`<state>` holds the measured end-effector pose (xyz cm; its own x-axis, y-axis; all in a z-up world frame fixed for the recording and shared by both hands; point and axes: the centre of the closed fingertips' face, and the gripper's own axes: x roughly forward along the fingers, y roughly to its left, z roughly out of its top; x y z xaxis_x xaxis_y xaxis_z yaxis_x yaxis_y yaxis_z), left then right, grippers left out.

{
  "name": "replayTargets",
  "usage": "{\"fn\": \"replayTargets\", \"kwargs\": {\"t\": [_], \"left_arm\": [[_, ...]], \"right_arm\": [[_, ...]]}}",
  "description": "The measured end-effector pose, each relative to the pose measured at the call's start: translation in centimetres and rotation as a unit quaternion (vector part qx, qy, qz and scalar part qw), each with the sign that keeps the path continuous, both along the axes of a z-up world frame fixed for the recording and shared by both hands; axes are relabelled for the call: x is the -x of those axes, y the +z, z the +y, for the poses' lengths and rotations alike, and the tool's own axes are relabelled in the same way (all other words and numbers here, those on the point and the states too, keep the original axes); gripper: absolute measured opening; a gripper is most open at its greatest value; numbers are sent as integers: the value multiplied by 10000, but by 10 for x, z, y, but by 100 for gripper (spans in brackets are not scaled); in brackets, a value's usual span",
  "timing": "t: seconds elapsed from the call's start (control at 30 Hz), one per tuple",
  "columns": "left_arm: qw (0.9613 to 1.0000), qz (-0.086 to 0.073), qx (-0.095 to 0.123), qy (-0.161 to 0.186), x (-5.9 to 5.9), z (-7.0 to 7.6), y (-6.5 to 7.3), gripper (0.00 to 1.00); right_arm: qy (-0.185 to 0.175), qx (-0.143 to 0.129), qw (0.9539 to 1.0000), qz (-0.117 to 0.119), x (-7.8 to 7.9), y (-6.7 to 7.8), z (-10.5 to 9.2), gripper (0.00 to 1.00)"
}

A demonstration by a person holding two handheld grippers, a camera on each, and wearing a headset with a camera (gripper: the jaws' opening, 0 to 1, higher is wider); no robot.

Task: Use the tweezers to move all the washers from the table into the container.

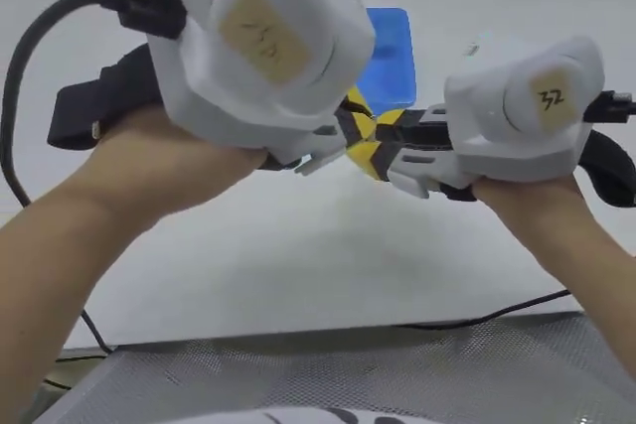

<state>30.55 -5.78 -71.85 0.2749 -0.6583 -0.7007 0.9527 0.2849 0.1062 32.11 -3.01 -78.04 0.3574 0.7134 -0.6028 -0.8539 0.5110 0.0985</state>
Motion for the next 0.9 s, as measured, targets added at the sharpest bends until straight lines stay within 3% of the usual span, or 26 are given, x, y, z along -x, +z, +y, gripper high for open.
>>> {"fn": "replayTargets", "kwargs": {"t": [0.23, 0.43, 0.6, 0.8, 0.9], "left_arm": [[10000, 6, 38, -51, 0, -3, 0, 0], [10000, 22, 7, -86, 0, -6, 0, 0], [9999, 45, 6, -116, 1, -10, 1, 0], [9999, -23, -38, -162, 2, -10, 8, 0], [9997, -121, -60, -190, 3, -9, 15, 0]], "right_arm": [[121, 62, 9999, -99, -1, 0, 1, 8], [371, 358, 9978, -417, 2, -1, 2, 4], [341, 365, 9979, -418, 1, -1, 0, 4], [360, 453, 9969, -525, 1, 7, -1, 4], [413, 603, 9949, -692, 1, 14, -1, 3]]}}
